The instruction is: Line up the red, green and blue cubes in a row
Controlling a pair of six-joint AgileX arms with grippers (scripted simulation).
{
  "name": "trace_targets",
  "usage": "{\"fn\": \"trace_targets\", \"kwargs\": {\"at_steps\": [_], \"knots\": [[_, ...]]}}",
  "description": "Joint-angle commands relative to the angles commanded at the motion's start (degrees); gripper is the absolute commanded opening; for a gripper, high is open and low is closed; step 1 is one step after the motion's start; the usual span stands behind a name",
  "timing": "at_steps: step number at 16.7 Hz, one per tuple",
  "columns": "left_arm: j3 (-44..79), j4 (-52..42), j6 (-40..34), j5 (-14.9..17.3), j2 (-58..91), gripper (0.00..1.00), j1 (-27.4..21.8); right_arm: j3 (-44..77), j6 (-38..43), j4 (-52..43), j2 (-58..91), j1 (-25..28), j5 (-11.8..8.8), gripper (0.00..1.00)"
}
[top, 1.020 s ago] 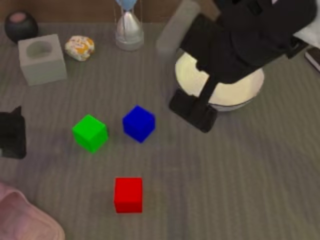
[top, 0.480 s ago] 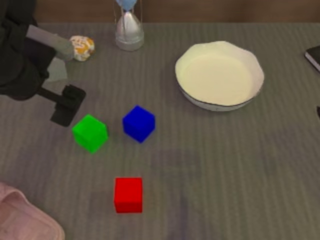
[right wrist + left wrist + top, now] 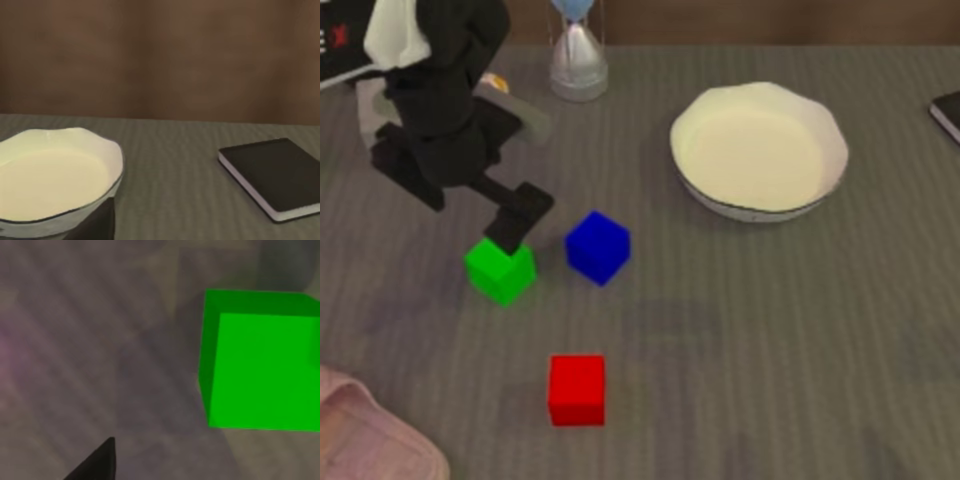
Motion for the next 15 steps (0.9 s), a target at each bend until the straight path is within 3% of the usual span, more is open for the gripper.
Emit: {"fn": "trace_targets", "kwargs": {"at_steps": [9,15], "knots": [[1.9,-0.5,0.6,0.0,3.2,1.0,-0.3,-3.1,0.8,2.3,-3.3,-1.3,0.4,1.0],[-5.6,12.2,0.6,0.1,7.9,1.0,-0.4,-3.1,0.8,2.3,-3.3,-1.3,0.4,1.0]]}}
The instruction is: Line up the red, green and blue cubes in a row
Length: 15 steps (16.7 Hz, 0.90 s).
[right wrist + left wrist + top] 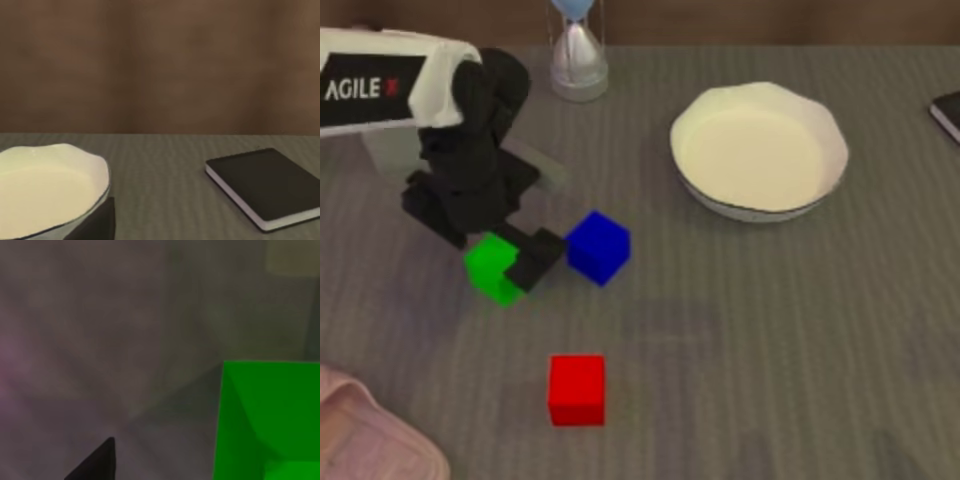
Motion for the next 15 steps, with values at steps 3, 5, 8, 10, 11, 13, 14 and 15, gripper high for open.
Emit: {"fn": "trace_targets", "kwargs": {"at_steps": [3,5,8,10,11,13,14,15], "knots": [[-1.3,1.9,0.0,0.0,1.1,1.0,0.0,0.0,0.0,0.0,0.0,0.0,0.0,1.0],[-1.3,1.9,0.0,0.0,1.1,1.0,0.0,0.0,0.0,0.0,0.0,0.0,0.0,1.0],[-1.3,1.9,0.0,0.0,1.1,0.85,0.0,0.0,0.0,0.0,0.0,0.0,0.0,1.0],[-1.3,1.9,0.0,0.0,1.1,0.7,0.0,0.0,0.0,0.0,0.0,0.0,0.0,1.0],[-1.3,1.9,0.0,0.0,1.1,0.62,0.0,0.0,0.0,0.0,0.0,0.0,0.0,1.0],[-1.3,1.9,0.0,0.0,1.1,0.47,0.0,0.0,0.0,0.0,0.0,0.0,0.0,1.0],[-1.3,1.9,0.0,0.0,1.1,0.4,0.0,0.0,0.0,0.0,0.0,0.0,0.0,1.0],[-1.3,1.9,0.0,0.0,1.1,0.32,0.0,0.0,0.0,0.0,0.0,0.0,0.0,1.0]]}}
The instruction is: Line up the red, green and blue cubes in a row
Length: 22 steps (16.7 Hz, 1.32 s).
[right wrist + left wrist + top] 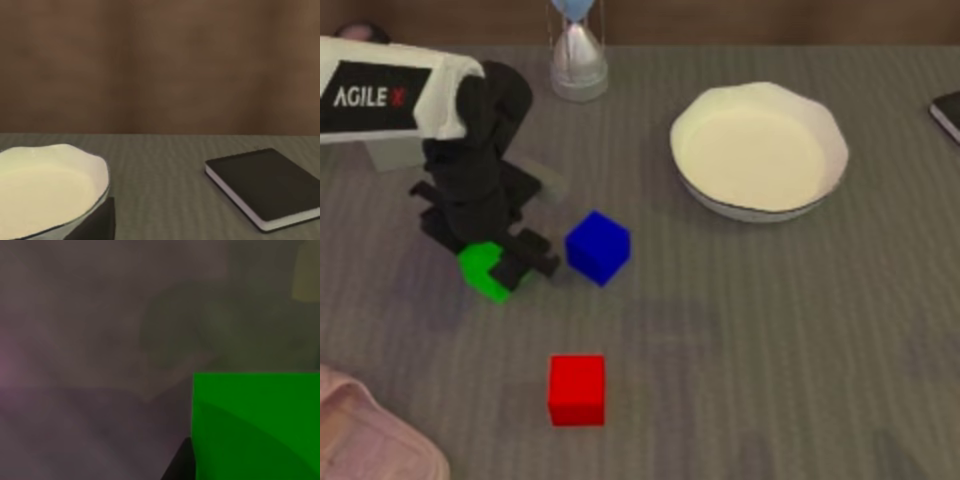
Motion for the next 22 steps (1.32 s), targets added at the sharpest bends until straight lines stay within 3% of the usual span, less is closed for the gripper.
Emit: {"fn": "trace_targets", "kwargs": {"at_steps": [4,5,14,22], "knots": [[0.0,0.0,0.0,0.0,0.0,0.02,0.0,0.0,0.0,0.0,0.0,0.0,0.0,1.0],[0.0,0.0,0.0,0.0,0.0,0.0,0.0,0.0,0.0,0.0,0.0,0.0,0.0,1.0],[0.2,-0.3,0.1,0.1,-0.4,0.0,0.0,0.0,0.0,0.0,0.0,0.0,0.0,1.0],[8.0,-13.4,-0.1,0.0,-5.5,0.0,1.1,0.0,0.0,0.0,0.0,0.0,0.0,1.0]]}}
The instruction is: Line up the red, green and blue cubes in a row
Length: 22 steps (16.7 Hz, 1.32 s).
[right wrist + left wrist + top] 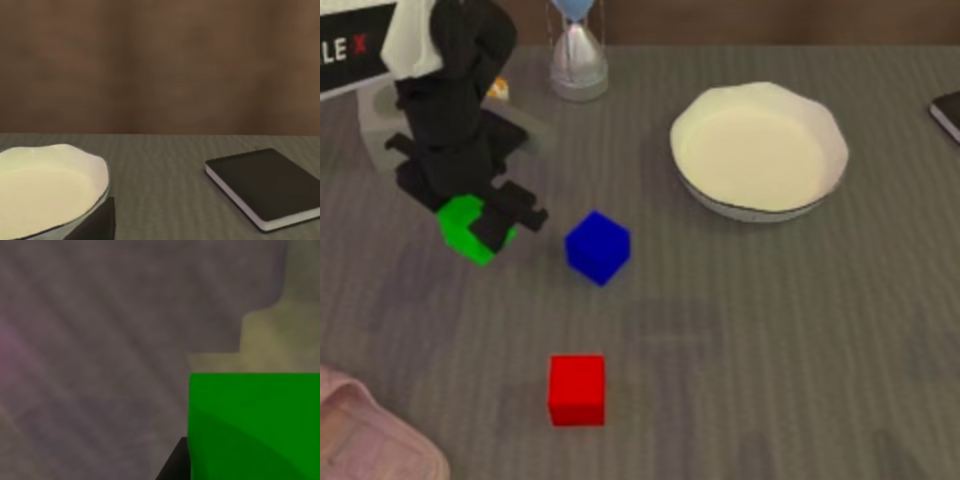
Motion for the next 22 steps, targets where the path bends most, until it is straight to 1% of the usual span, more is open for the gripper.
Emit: {"fn": "trace_targets", "kwargs": {"at_steps": [6,9,13,19,22], "knots": [[0.2,-0.2,-0.6,0.0,-0.1,0.0,-0.7,0.0,0.0,0.0,0.0,0.0,0.0,1.0],[0.5,-0.6,-6.2,-0.1,-0.1,0.0,-3.8,0.0,0.0,0.0,0.0,0.0,0.0,1.0],[0.3,-1.4,-20.5,-0.1,-0.5,0.0,-10.7,0.0,0.0,0.0,0.0,0.0,0.0,1.0],[-1.6,-2.7,-49.0,0.0,-2.3,0.0,-23.3,0.0,0.0,0.0,0.0,0.0,0.0,1.0],[-2.6,-2.7,-61.0,0.0,-3.9,0.0,-28.8,0.0,0.0,0.0,0.0,0.0,0.0,1.0]]}}
